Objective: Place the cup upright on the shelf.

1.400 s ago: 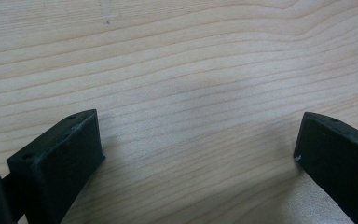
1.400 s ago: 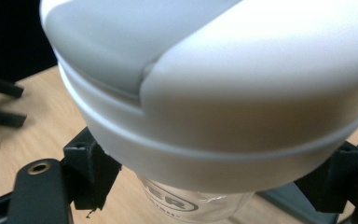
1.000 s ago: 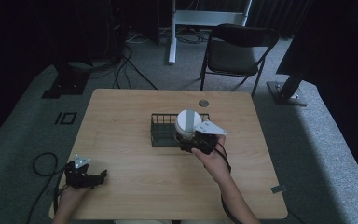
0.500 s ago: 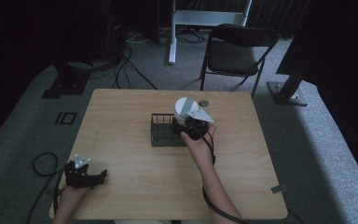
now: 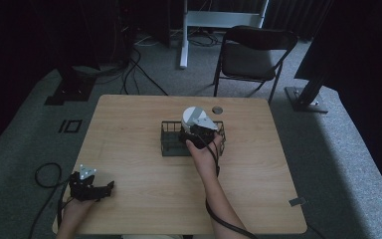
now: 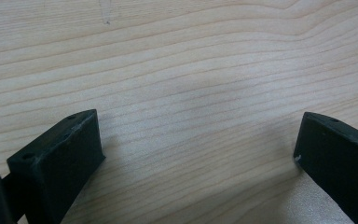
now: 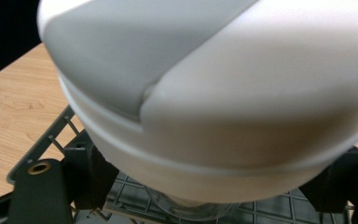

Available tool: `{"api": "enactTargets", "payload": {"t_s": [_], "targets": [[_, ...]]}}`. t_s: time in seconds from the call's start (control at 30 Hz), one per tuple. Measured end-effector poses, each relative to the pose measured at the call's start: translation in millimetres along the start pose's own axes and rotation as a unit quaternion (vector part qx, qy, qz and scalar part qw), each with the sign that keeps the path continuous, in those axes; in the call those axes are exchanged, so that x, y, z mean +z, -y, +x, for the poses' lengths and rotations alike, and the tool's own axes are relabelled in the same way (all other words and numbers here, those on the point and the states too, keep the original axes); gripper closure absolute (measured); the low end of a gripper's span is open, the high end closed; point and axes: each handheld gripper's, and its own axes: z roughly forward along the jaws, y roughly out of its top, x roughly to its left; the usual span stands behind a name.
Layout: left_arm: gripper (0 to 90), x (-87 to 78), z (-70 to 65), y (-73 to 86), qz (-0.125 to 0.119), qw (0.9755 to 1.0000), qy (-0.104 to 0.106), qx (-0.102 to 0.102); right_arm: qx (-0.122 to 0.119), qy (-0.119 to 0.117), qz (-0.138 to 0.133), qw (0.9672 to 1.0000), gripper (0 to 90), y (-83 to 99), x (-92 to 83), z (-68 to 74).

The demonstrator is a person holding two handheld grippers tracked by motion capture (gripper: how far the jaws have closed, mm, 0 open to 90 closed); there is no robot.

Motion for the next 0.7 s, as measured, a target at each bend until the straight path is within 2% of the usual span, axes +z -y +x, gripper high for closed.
{"api": "enactTargets", "payload": {"t_s": [0.23, 0.27, 0.4, 0.7], "targets": [[1.2, 0.0, 0.0, 0.0, 0.0, 1.0, 0.0, 0.0, 0.0, 0.008, 0.01, 0.9999, 18.6, 4.0, 9.9, 1.7], [1.2, 0.0, 0.0, 0.0, 0.0, 1.0, 0.0, 0.0, -0.002, 0.008, 0.018, 0.9998, 18.6, 5.0, 11.6, 1.9], [1.2, 0.0, 0.0, 0.0, 0.0, 1.0, 0.0, 0.0, 0.008, 0.007, 0.024, 0.9997, 18.6, 7.7, 15.6, 2.0], [1.2, -0.1, 0.0, 0.0, 0.0, 1.0, 0.0, 0.0, 0.004, 0.01, 0.04, 0.9991, 18.6, 10.2, 21.5, 4.0]]}}
